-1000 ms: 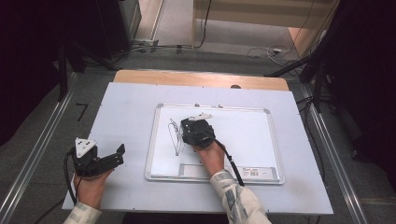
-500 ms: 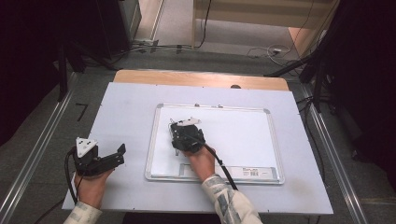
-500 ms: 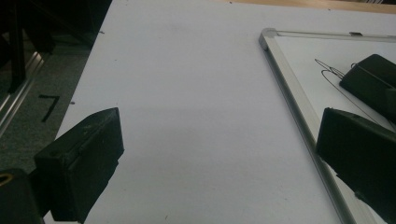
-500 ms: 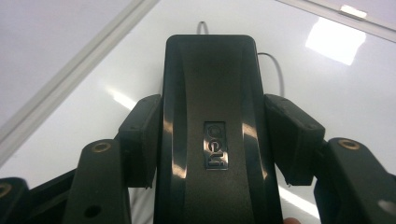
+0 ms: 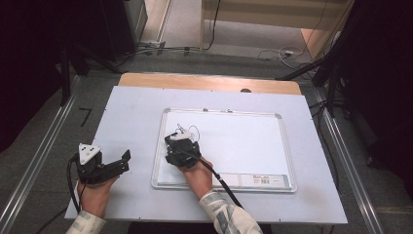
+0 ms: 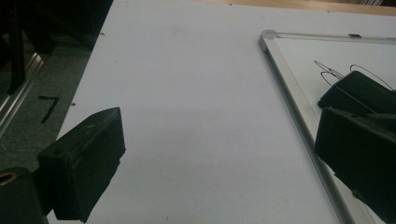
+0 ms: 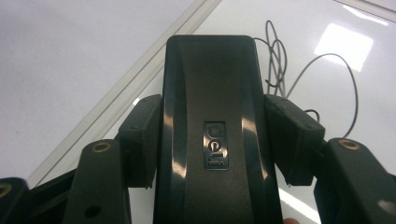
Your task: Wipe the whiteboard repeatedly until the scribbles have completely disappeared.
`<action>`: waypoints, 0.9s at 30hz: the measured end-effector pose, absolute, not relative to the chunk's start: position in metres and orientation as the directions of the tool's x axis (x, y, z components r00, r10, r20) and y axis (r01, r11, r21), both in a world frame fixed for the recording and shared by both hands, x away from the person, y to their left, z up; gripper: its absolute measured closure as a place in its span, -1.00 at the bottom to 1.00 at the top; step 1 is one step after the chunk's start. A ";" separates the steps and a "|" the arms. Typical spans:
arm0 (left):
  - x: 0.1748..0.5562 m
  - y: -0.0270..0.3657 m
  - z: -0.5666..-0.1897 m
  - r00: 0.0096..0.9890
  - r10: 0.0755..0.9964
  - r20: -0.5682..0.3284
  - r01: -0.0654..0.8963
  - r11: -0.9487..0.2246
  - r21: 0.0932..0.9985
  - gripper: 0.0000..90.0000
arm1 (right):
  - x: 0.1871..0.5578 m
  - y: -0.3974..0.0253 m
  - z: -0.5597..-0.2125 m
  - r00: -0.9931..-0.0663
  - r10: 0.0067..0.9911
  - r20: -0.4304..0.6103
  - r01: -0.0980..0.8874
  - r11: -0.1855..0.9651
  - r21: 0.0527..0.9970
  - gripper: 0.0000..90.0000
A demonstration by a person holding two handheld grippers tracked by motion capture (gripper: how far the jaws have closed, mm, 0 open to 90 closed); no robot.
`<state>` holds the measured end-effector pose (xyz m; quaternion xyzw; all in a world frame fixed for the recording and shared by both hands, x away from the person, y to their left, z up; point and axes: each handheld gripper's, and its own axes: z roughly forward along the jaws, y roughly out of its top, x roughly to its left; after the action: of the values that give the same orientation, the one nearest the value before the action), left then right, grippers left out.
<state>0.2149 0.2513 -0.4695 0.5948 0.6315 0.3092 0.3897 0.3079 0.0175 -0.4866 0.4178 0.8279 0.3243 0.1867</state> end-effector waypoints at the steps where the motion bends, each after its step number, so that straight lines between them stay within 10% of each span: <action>1: 0.215 0.252 -0.470 0.011 0.992 -0.123 0.511 0.100 0.854 -0.94 | 0.308 0.017 -0.487 -0.585 0.810 -0.040 0.568 0.444 0.693 -0.14; 27: 0.215 0.254 -0.471 0.001 0.992 -0.125 0.514 0.107 0.851 -0.94 | 0.344 -0.028 -0.484 -0.504 0.862 -0.052 0.608 0.397 0.687 -0.14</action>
<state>0.2146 0.2539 -0.4708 0.5924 0.6355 0.3092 0.3869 0.3436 -0.0277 -0.4842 0.4537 0.8102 0.3092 0.2053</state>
